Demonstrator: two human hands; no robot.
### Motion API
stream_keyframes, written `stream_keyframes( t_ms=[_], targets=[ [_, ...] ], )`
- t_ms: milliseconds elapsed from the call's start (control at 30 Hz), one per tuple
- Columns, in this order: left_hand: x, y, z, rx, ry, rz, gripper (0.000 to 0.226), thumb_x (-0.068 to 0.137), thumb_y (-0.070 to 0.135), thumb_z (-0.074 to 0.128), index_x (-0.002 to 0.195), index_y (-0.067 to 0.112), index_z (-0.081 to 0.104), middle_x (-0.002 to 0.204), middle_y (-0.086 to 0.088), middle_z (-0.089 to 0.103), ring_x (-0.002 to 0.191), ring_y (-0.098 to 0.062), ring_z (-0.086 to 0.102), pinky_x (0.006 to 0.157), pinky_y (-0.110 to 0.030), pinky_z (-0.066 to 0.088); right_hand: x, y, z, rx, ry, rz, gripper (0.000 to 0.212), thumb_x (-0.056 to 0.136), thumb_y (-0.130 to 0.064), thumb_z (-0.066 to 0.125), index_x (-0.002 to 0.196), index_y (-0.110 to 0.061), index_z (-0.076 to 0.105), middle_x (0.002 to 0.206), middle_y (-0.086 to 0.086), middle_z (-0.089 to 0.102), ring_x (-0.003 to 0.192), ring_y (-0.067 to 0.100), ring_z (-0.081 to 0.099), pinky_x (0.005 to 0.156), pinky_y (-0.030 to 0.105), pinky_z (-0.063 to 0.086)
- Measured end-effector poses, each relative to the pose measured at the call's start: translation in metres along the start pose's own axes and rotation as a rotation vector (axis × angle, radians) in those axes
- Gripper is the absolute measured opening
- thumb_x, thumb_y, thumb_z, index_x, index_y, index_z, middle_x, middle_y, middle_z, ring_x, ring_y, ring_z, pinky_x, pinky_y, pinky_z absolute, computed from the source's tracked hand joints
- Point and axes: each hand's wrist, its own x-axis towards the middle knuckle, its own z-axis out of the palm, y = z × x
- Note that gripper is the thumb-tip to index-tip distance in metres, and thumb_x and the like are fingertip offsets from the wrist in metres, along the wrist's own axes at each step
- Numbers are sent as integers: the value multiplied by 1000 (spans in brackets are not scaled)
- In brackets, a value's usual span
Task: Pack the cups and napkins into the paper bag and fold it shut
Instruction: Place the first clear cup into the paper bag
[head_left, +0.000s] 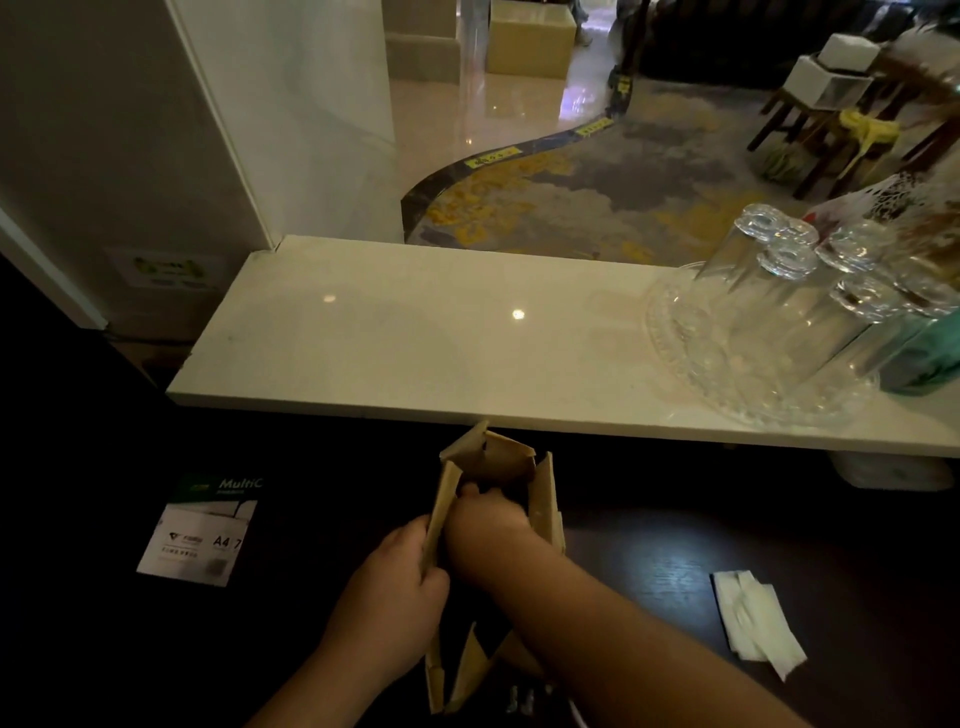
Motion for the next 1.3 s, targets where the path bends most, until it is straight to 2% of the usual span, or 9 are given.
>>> stream_keyframes(
  t_ms=[133,233,333,467,700,900,1033,1167,1300],
  targets=[
    [0,-4,-6,-22,-9,-5,27,95,28,63,119,41,64,111,12,68,94,-8,66,86,-42,60,-74,34,-19,136,513,-126,22,88,-40,57,105,-27,61,99,-1,64,93,22,60,68,36,49],
    [0,-8,-5,-25,-29,-8,24,96,29,63,115,43,65,109,13,68,93,-8,68,81,-39,60,-126,87,2,318,755,13,21,86,-42,56,103,-31,62,92,-9,64,86,14,59,67,34,50],
    [0,-11,0,-12,3,-4,22,95,28,63,104,48,61,105,13,68,88,-6,66,69,-32,54,-147,121,62,310,428,206,57,83,-51,67,135,-32,53,126,0,62,111,23,59,86,37,51],
    [0,-14,5,-15,23,23,30,95,29,63,99,57,57,101,15,68,87,-5,66,65,-26,49,-147,120,139,239,2,172,102,74,-58,77,156,-40,18,156,3,35,131,30,46,99,44,50],
    [-2,-16,9,-8,36,18,34,95,29,63,125,46,60,111,12,67,96,-9,66,76,-33,56,-134,108,137,218,29,231,95,73,-49,79,151,-31,27,144,8,43,121,32,53,88,43,53],
    [-6,-12,2,-35,12,6,42,94,29,65,133,43,58,114,8,69,96,-13,69,86,-45,62,-172,105,5,76,91,189,100,60,-70,71,146,-39,29,137,0,50,113,30,61,79,38,52],
    [-7,-10,-1,-44,9,10,37,95,27,65,128,43,60,114,11,68,98,-12,68,87,-45,61,-179,81,-76,22,235,59,102,56,-67,79,141,-45,27,133,-4,52,105,25,62,68,33,48],
    [-5,-9,1,-24,27,11,35,96,23,64,126,39,63,111,17,63,93,-3,60,75,-30,52,-139,44,-87,17,278,-67,108,57,-56,89,145,-38,29,136,0,52,113,28,59,76,38,52],
    [-7,-8,0,15,28,46,39,95,22,64,128,41,62,117,14,62,99,-10,63,81,-37,56,-92,13,-45,-30,142,-81,98,62,-49,90,143,-26,39,130,9,55,115,34,57,88,49,56]
  ],
)
